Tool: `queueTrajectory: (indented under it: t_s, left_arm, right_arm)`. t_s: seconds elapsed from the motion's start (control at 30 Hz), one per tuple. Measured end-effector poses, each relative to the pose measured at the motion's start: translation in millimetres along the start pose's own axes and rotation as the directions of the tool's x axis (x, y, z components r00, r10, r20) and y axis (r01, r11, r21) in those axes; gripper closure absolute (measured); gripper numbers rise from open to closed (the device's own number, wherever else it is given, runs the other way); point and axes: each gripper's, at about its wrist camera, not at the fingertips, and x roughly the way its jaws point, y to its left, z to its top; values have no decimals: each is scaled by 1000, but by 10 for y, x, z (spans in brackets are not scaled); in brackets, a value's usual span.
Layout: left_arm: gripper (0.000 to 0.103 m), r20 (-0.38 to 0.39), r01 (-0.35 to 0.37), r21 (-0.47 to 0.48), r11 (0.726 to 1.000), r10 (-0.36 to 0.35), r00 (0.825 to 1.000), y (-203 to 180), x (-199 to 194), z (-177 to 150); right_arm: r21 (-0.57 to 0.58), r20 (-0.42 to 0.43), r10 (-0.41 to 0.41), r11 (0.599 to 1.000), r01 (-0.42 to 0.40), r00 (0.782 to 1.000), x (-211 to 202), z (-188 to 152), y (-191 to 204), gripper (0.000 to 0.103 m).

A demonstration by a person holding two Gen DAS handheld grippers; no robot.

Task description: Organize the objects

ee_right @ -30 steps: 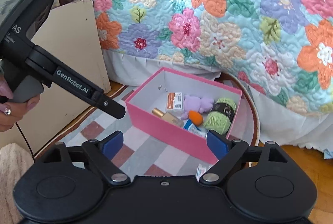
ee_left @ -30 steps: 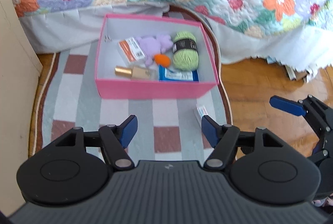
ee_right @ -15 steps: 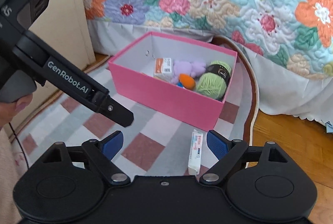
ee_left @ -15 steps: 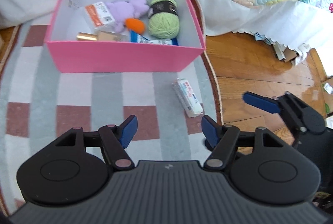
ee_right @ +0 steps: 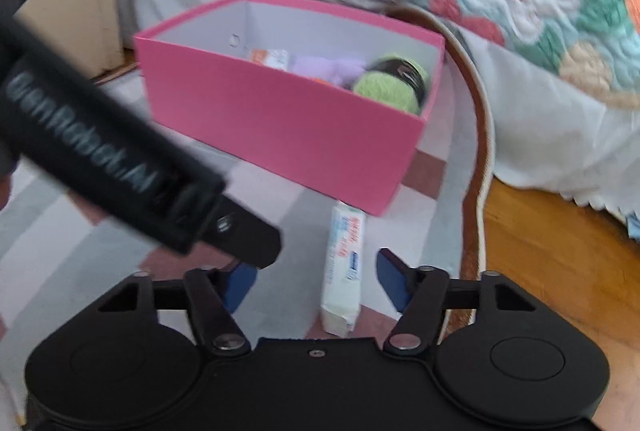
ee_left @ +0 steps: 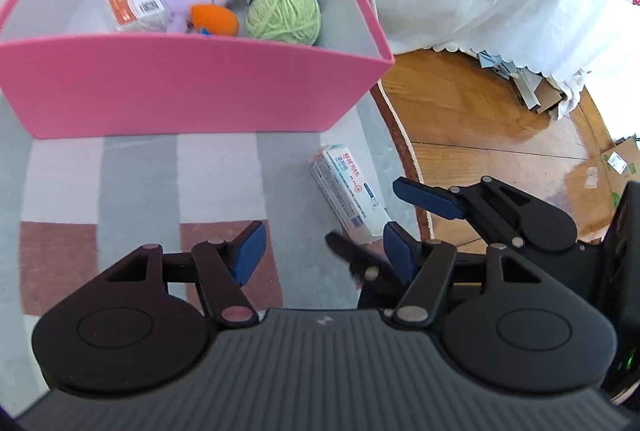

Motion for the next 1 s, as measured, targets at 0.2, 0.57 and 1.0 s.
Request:
queueTrajectory:
  t_s: [0.2,0.57,1.0]
  left_arm:
    - [51,8,26,-12,1000,-26,1000,97,158,-43]
    - [60,13,49,-125,991,-48,999,445,76,-91]
    - [60,57,-32,-177,984,42,997,753,-118,-34]
  right_arm:
    - [38,-26,-1,999,2,1000,231,-144,-31,68]
    - [-89,15,66,994,-64,998,171,-92,292,79]
    - [-446,4,125,888,-110,992,78,-120,855,78]
